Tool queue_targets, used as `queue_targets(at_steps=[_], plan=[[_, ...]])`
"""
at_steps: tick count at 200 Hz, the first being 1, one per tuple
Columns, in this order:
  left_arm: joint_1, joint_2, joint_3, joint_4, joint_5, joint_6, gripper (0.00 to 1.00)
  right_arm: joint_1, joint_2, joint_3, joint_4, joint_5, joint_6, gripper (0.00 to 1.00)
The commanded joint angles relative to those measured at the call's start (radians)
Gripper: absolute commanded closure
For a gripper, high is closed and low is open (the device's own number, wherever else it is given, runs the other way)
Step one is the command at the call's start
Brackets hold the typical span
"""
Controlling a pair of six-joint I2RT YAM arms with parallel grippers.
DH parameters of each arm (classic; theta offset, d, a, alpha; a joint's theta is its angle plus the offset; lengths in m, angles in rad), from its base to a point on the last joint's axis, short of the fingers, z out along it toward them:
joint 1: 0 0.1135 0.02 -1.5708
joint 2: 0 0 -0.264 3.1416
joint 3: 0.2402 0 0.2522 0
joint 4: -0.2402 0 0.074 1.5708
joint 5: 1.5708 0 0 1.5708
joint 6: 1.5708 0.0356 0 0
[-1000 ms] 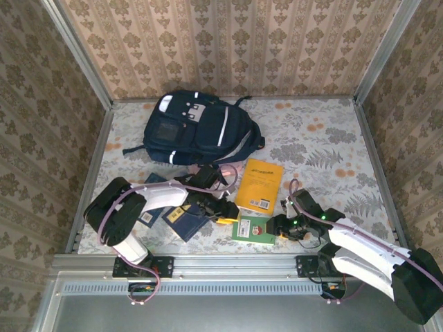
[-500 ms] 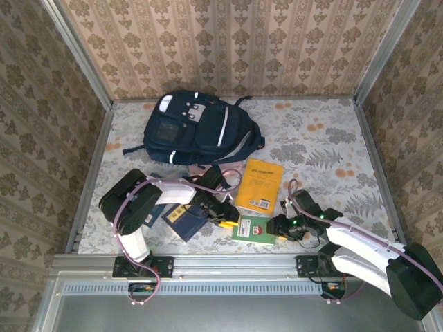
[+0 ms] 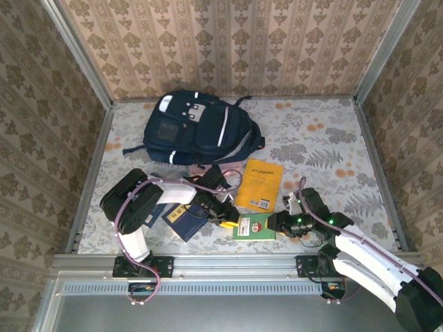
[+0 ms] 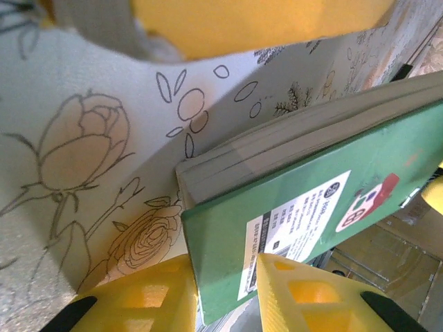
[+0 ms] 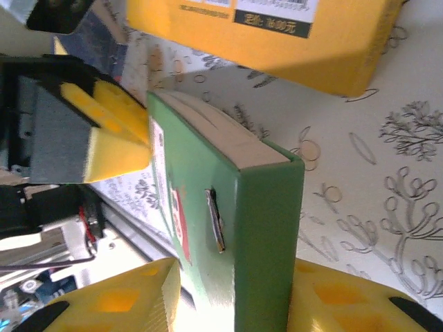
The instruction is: Pack the student bag
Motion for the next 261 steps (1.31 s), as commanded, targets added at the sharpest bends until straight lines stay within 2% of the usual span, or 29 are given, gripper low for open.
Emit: queue_targets(at_steps=[1, 82, 90, 109, 118, 142, 173, 196, 218, 261], plan=[[-0.01, 0.023, 0.019, 0.035, 0.025, 0.004, 0.72, -0.004, -0.004, -0.003, 0.041, -0.091, 0.051, 0.59], [-0.01, 0.017, -0.001, 0.082, 0.037, -0.019, 0.72, -0.003, 0.282, -0.01, 0.357, -0.166, 0.079, 0.6], [-0.01, 0.016, -0.003, 0.086, 0.038, -0.021, 0.72, -0.003, 0.301, -0.004, 0.364, -0.165, 0.078, 0.64], [-0.001, -0.016, -0.005, 0.051, 0.016, -0.004, 0.71, -0.003, 0.301, 0.029, 0.256, -0.121, 0.039, 0.94], [0.006, -0.054, -0.008, 0.015, -0.016, 0.013, 0.66, -0.004, 0.263, 0.047, 0.179, -0.098, 0.016, 0.98], [0.018, -0.163, 0.001, -0.104, -0.092, 0.065, 0.5, -0.017, 0.078, 0.085, 0.027, -0.065, 0.0, 1.0], [0.069, -0.262, 0.014, -0.155, -0.096, 0.073, 0.39, -0.046, -0.04, 0.148, 0.029, -0.135, 0.043, 1.0], [0.118, -0.349, -0.007, -0.06, -0.03, 0.018, 0.27, -0.054, -0.051, 0.208, 0.074, -0.176, 0.064, 1.0], [0.127, -0.427, -0.017, 0.063, 0.039, -0.046, 0.13, -0.062, -0.044, 0.256, 0.161, -0.204, 0.111, 1.0], [0.15, -0.504, -0.023, 0.206, 0.082, -0.144, 0.05, -0.073, 0.022, 0.331, 0.352, -0.247, 0.234, 1.0]])
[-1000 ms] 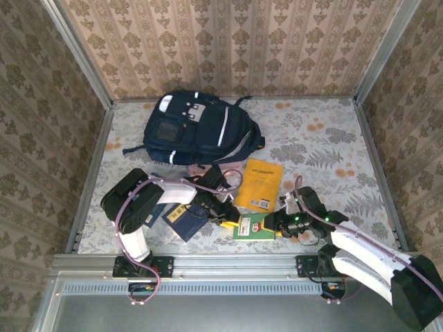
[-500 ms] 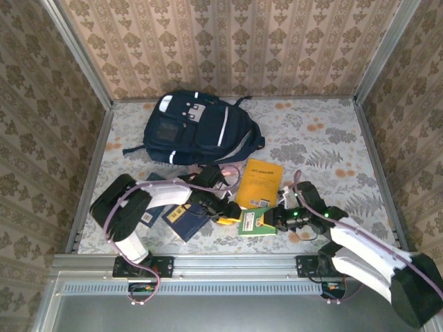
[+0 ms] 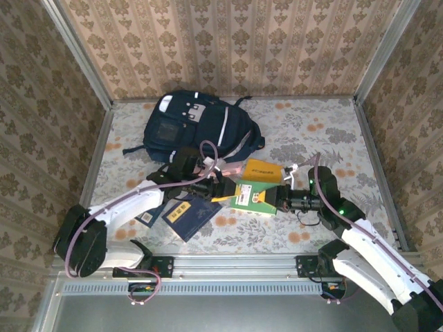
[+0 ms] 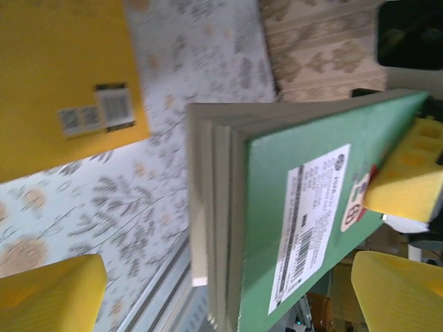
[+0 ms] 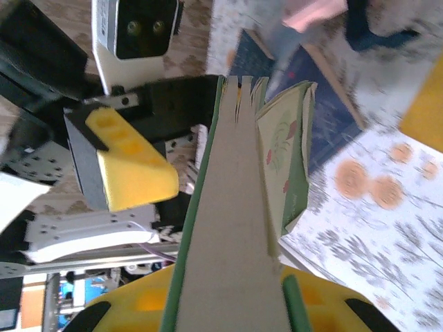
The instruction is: Pack the student bag
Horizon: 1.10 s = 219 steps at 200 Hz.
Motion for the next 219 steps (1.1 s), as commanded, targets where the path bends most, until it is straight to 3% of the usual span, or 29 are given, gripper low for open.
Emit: queue_targets(at_steps=[1, 34, 66, 113, 139, 181, 219], plan=[[0.02, -0.031, -0.017, 0.139, 0.065, -0.088, 0.05, -0.009, 0.024, 0.06, 0.178, -0.066, 0.1, 1.0], [0.034, -0.043, -0.034, 0.23, 0.06, -0.149, 0.02, -0.014, 0.069, 0.079, 0.354, -0.069, 0.214, 1.0], [0.038, -0.038, -0.036, 0.356, 0.063, -0.238, 0.0, -0.016, 0.103, 0.1, 0.395, -0.065, 0.236, 1.0], [0.036, -0.045, -0.041, 0.508, 0.088, -0.334, 0.06, -0.023, 0.127, 0.067, 0.483, -0.057, 0.287, 1.0], [0.036, -0.047, -0.057, 0.591, 0.097, -0.379, 0.14, -0.028, 0.131, 0.053, 0.5, -0.06, 0.294, 1.0], [0.039, -0.062, -0.079, 0.662, 0.105, -0.409, 0.36, -0.053, 0.115, 0.044, 0.457, -0.083, 0.266, 1.0], [0.045, -0.076, -0.092, 0.709, 0.12, -0.427, 0.46, -0.072, 0.103, 0.048, 0.354, -0.129, 0.181, 1.0]])
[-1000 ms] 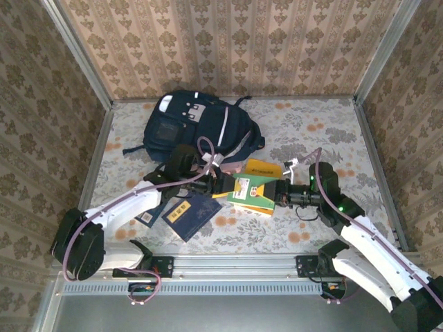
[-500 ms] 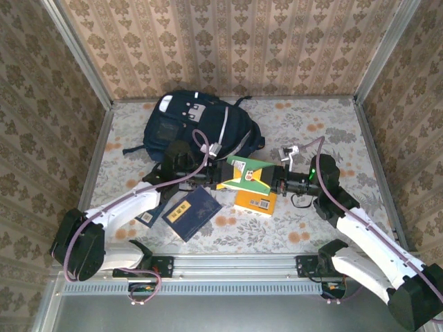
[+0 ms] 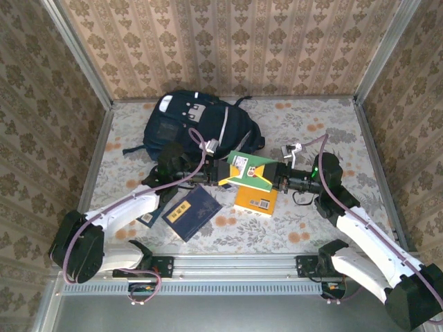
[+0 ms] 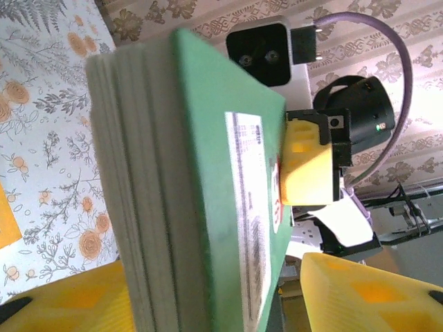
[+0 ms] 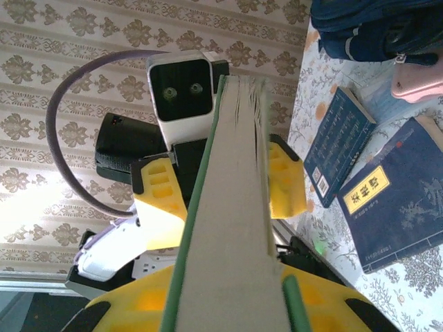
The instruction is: Pack the student bag
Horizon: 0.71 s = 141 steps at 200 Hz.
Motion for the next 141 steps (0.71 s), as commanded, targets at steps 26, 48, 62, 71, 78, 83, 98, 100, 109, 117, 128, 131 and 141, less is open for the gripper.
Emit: queue_targets(at_steps=[26, 48, 62, 71, 78, 83, 98, 100, 109, 117, 128, 131, 141], plan=[[0.011, -0.029, -0.017, 0.1, 0.041, -0.022, 0.48, -0.019, -0.028, -0.011, -0.044, -0.093, -0.082, 1.0], [0.009, -0.02, -0.016, 0.101, 0.049, -0.019, 0.47, -0.019, -0.024, -0.013, -0.05, -0.116, -0.097, 1.0], [0.005, -0.015, -0.013, 0.09, 0.05, -0.009, 0.46, -0.02, -0.021, -0.012, -0.064, -0.117, -0.113, 1.0], [-0.001, -0.01, -0.01, 0.08, 0.048, 0.001, 0.45, -0.02, -0.017, -0.014, -0.058, -0.118, -0.114, 1.0], [-0.007, -0.005, -0.008, 0.071, 0.046, 0.011, 0.45, -0.021, -0.017, -0.017, -0.053, -0.118, -0.113, 1.0], [-0.014, -0.001, -0.007, 0.063, 0.043, 0.018, 0.44, -0.02, -0.013, -0.019, -0.05, -0.118, -0.113, 1.0], [-0.032, 0.014, 0.0, 0.051, 0.04, 0.033, 0.44, -0.019, -0.003, -0.024, -0.038, -0.118, -0.112, 1.0], [-0.033, 0.016, 0.0, 0.051, 0.04, 0.035, 0.43, -0.02, -0.003, -0.025, -0.036, -0.118, -0.111, 1.0], [-0.041, 0.023, 0.004, 0.048, 0.04, 0.04, 0.43, -0.021, 0.002, -0.031, -0.021, -0.117, -0.105, 1.0], [-0.044, 0.029, 0.008, 0.044, 0.038, 0.045, 0.43, -0.019, 0.007, -0.036, -0.008, -0.117, -0.099, 1.0], [-0.046, 0.032, 0.014, 0.031, 0.037, 0.059, 0.45, -0.02, 0.013, -0.038, -0.002, -0.12, -0.098, 1.0], [-0.044, 0.032, 0.016, 0.021, 0.037, 0.066, 0.46, -0.02, 0.013, -0.038, -0.003, -0.121, -0.097, 1.0], [-0.043, 0.03, 0.021, -0.007, 0.033, 0.086, 0.48, -0.022, 0.012, -0.037, -0.009, -0.125, -0.102, 1.0]])
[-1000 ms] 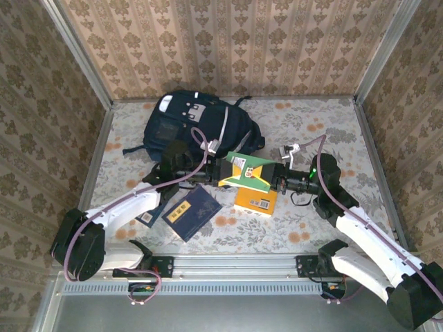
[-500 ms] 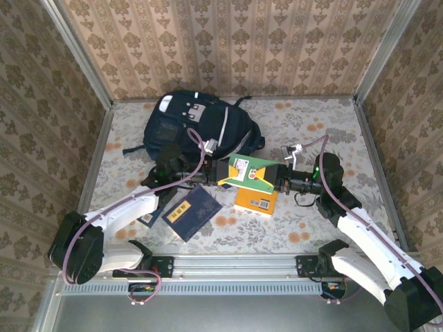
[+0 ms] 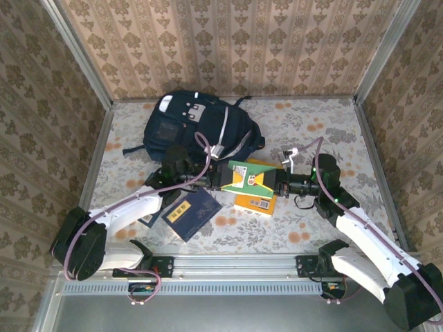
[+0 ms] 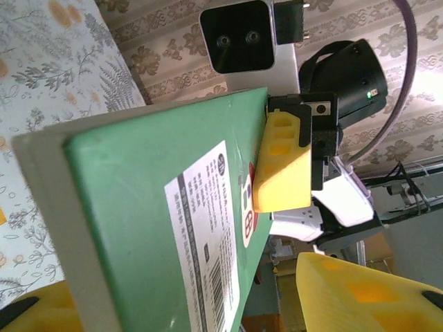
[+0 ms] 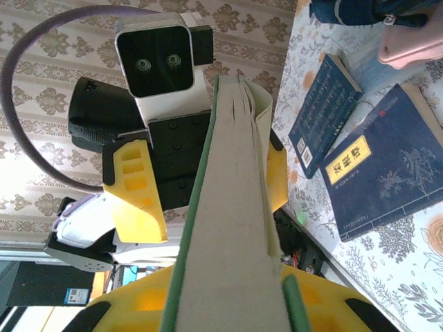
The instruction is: Pack the student bag
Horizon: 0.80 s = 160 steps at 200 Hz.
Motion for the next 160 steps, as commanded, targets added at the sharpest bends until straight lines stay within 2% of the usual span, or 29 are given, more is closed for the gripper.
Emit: queue_targets(at_steps=[1, 35, 95, 113, 131, 137, 160], plan=[[-0.004, 0.0, 0.036, -0.024, 0.009, 0.07, 0.49, -0.006, 0.001, -0.007, 0.04, -0.032, -0.011, 1.0], [0.012, -0.004, 0.025, -0.016, 0.014, 0.069, 0.58, -0.016, -0.022, 0.0, -0.039, -0.035, -0.061, 1.0], [0.05, -0.021, -0.011, -0.019, 0.018, 0.067, 0.67, -0.062, -0.037, -0.014, -0.056, -0.034, -0.063, 1.0], [0.05, -0.02, -0.015, -0.014, 0.012, 0.068, 0.77, -0.062, -0.026, -0.018, -0.018, -0.038, -0.039, 1.0], [0.043, -0.007, -0.015, 0.001, 0.009, 0.067, 0.94, -0.06, -0.015, -0.025, 0.02, -0.033, -0.015, 1.0], [0.04, -0.001, -0.015, 0.007, 0.011, 0.065, 1.0, -0.059, -0.01, -0.027, 0.035, -0.034, -0.006, 0.97], [0.035, 0.011, -0.013, 0.027, 0.011, 0.059, 1.0, -0.045, 0.002, -0.03, 0.081, -0.026, 0.022, 0.74]])
